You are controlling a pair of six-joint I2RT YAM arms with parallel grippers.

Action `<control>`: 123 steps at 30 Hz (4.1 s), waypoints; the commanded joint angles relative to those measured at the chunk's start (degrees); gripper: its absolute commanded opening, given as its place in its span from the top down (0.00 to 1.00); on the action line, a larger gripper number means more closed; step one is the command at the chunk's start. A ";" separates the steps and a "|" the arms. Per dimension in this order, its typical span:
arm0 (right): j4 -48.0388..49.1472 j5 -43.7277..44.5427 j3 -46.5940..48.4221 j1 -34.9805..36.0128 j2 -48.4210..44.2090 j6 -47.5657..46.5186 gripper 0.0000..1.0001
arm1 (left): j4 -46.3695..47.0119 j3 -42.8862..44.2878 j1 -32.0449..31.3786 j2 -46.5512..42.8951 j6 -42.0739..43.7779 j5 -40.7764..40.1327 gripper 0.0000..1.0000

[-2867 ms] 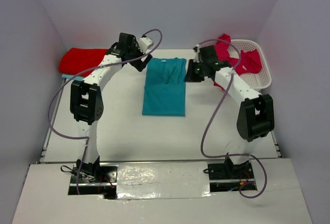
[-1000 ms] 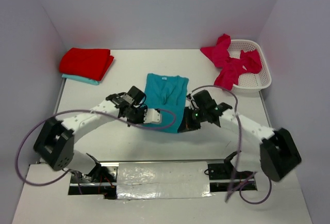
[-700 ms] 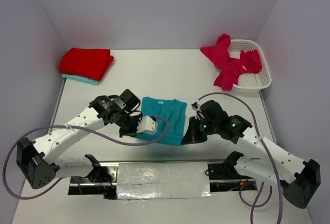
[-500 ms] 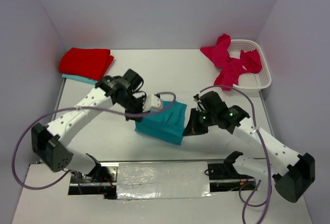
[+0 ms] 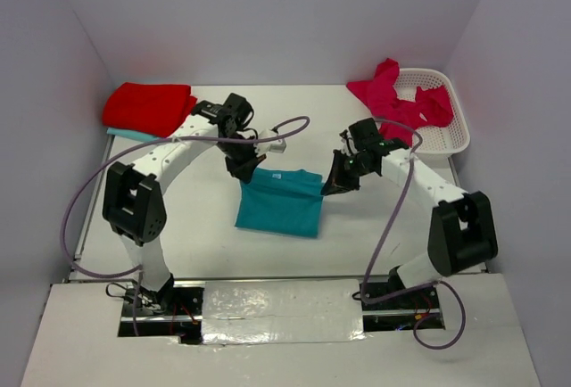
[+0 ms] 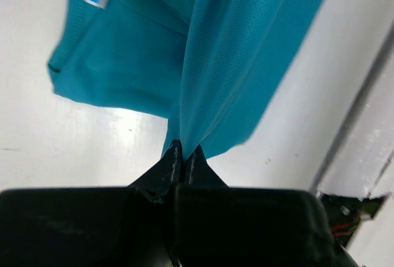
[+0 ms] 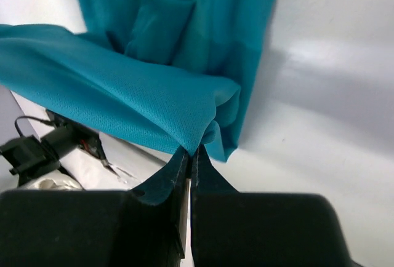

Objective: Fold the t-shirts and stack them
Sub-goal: Fold the long partially folded tshirt into a neat square, then put the neatly folded tshirt into the corner of the board with the left arm

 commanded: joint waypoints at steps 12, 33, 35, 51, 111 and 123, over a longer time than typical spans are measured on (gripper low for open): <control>2.46 5.51 24.69 -6.22 25.97 -2.28 0.43 | 14.48 11.52 6.73 16.30 -10.85 -14.38 0.00; 10.89 7.11 11.56 -2.53 14.73 -9.84 0.42 | 25.82 3.90 8.67 12.17 -24.91 3.89 0.04; 12.56 5.89 10.51 -2.53 15.96 -8.88 0.41 | 25.21 4.52 8.49 14.63 -25.27 4.07 0.04; 16.79 1.48 8.74 -2.44 19.39 -7.82 0.45 | 27.24 2.67 6.91 18.94 -27.74 6.53 0.40; 17.38 3.79 24.05 -0.16 19.22 -7.91 0.82 | 24.06 12.45 12.80 8.87 -34.77 -8.26 0.51; 23.56 0.23 15.70 0.20 22.92 1.49 0.73 | 23.78 -3.71 13.58 2.02 -42.98 -4.97 0.12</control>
